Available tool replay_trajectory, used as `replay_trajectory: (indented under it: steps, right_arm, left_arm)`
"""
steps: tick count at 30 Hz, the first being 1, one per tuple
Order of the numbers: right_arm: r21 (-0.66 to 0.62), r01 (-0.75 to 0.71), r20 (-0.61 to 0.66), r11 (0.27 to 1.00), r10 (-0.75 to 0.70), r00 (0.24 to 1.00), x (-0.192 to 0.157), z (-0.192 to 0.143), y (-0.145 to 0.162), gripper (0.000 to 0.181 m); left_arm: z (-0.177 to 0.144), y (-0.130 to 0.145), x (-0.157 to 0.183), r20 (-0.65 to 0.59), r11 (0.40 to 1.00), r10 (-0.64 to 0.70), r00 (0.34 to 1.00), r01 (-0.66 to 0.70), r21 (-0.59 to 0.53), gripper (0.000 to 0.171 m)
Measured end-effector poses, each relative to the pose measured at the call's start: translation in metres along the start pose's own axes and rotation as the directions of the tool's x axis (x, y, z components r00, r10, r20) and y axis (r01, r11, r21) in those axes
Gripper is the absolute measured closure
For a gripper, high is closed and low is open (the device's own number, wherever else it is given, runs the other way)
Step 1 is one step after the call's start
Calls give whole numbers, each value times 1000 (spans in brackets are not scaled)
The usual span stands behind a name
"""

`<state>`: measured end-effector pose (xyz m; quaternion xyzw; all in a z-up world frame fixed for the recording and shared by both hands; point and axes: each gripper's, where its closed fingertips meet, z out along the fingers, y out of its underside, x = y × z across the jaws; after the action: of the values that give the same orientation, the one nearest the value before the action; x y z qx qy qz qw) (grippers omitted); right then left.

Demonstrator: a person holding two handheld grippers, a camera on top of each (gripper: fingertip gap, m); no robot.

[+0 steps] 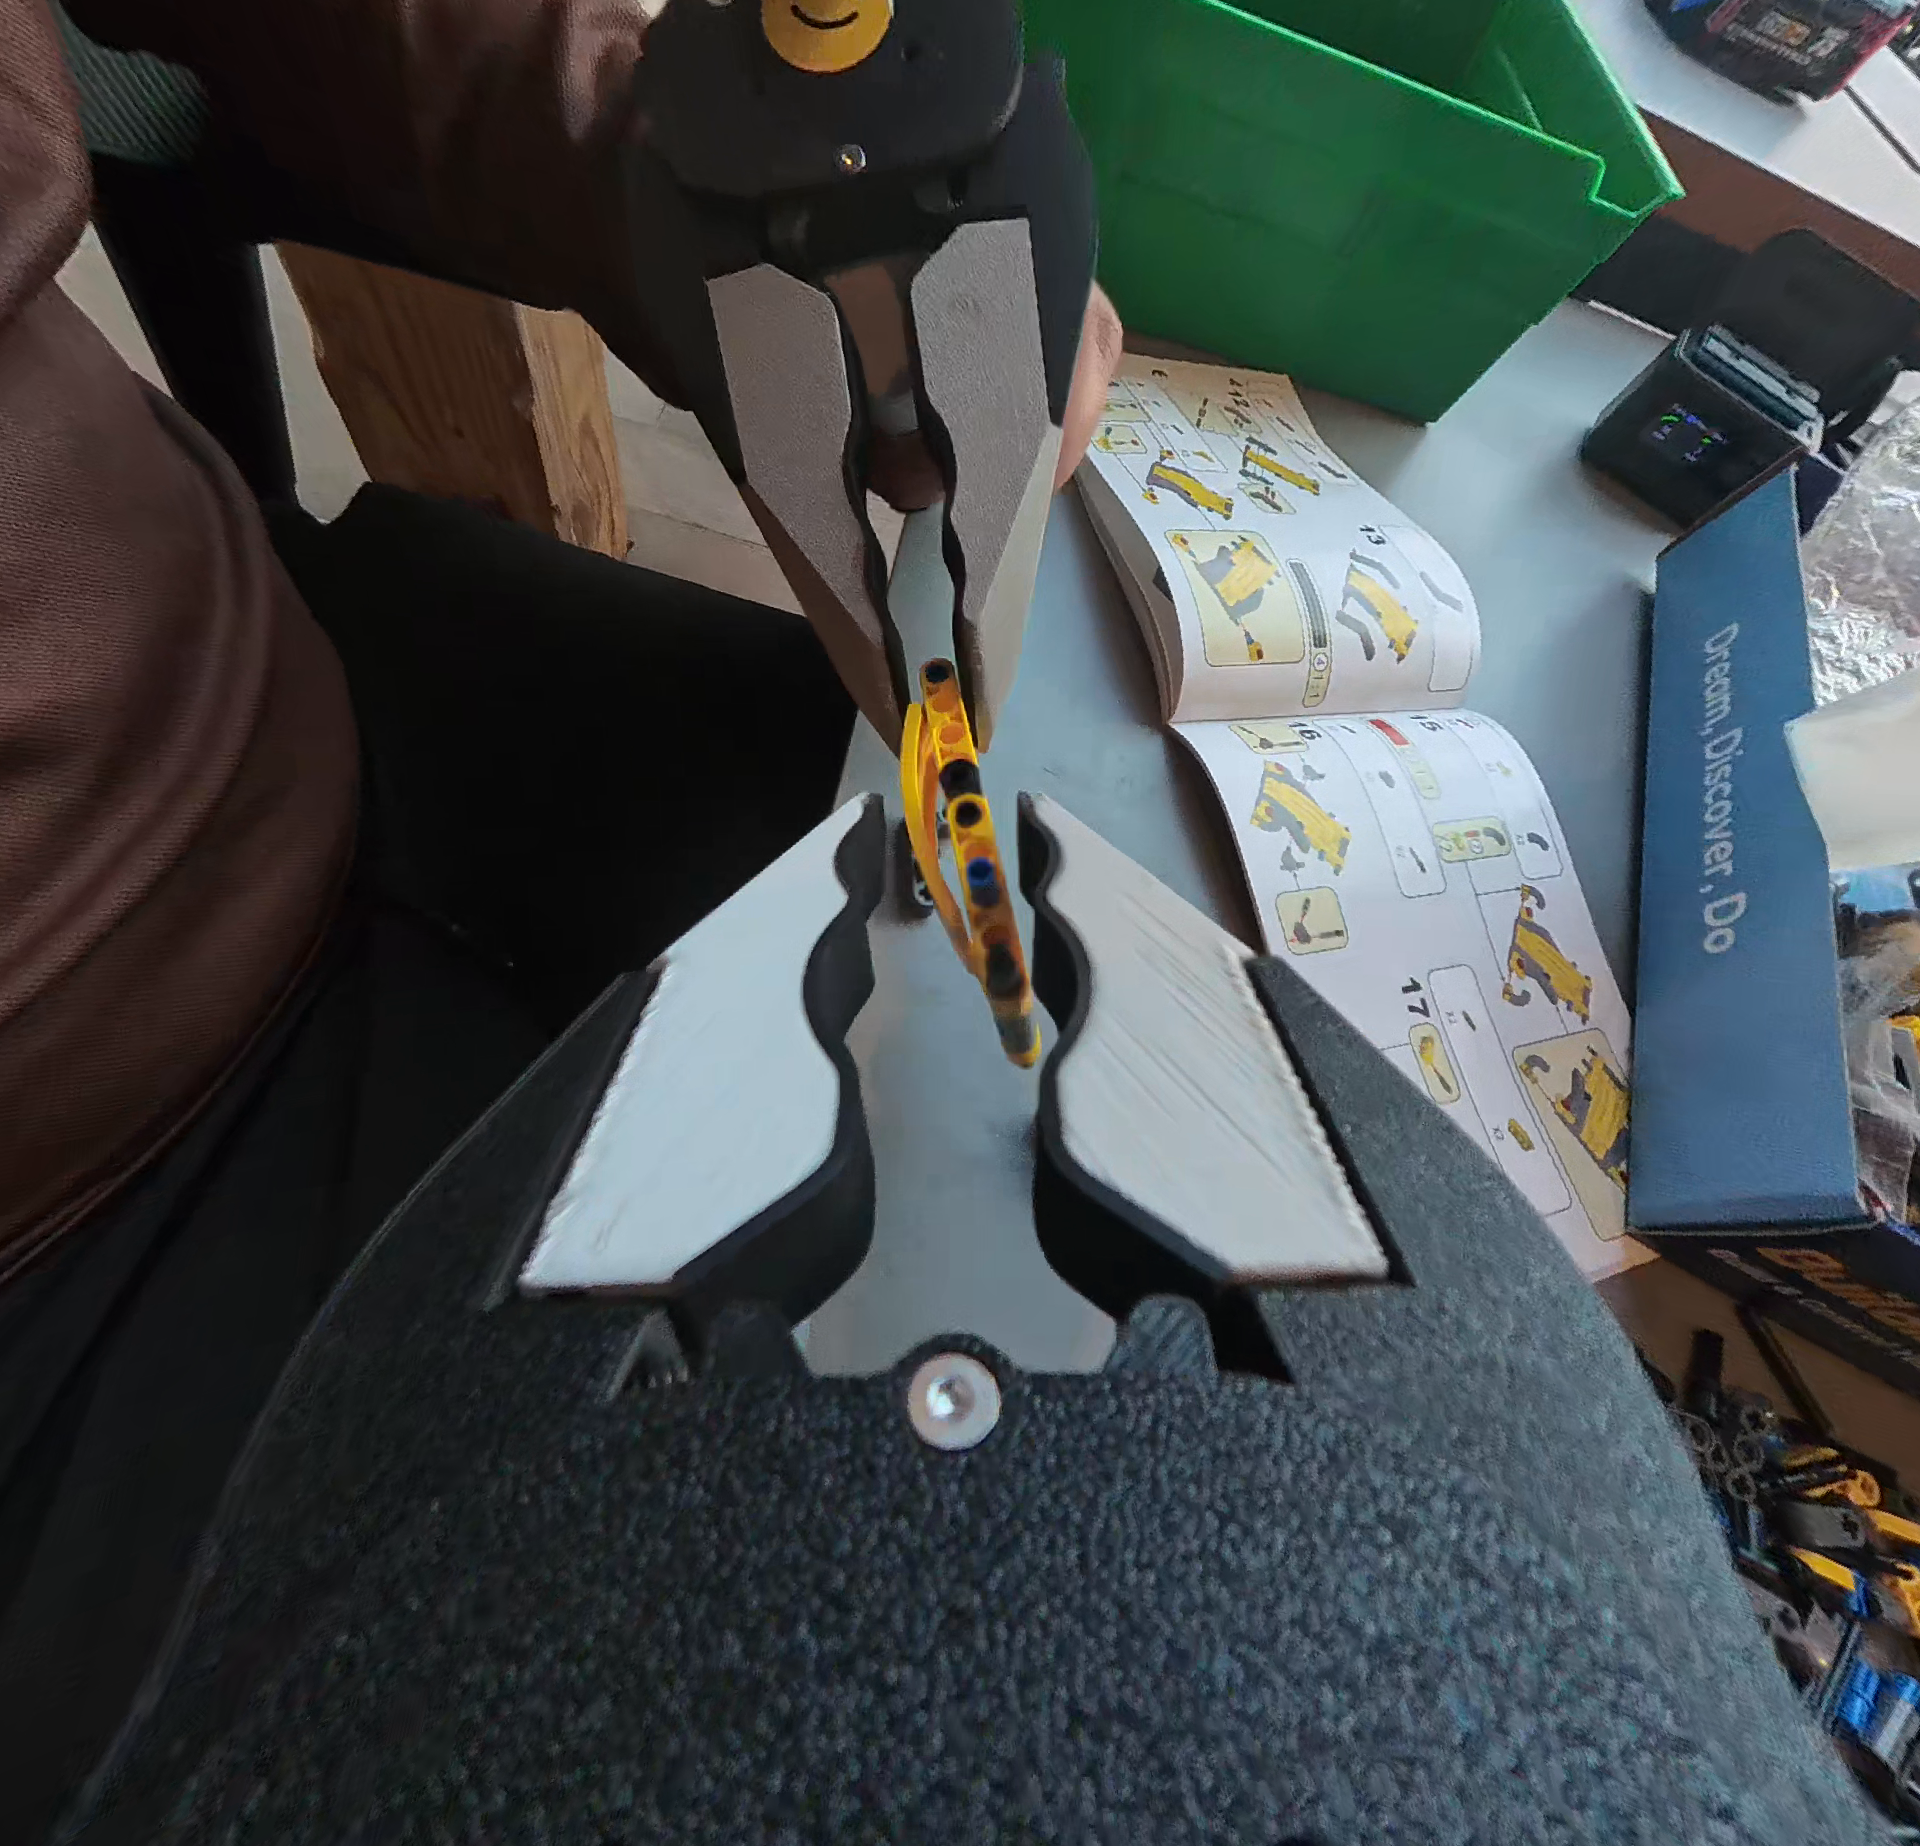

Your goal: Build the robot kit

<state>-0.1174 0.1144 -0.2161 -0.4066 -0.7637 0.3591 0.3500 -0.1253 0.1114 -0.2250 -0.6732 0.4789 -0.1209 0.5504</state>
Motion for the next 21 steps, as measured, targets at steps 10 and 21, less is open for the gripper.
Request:
replay_trajectory:
  steps: [10, 21]
  right_arm:
    - [51, -532, 111, 845, 524, 844, 29, -10, -10, 167]
    - [36, -663, 199, 747, 645, 738, 21, -24, -4, 150]
  left_arm:
    - [4, -17, -18, -199, 817, -561, 803, 576, 20, 163]
    - [0, -38, -18, -346, 673, -685, 641, 738, 36, 163]
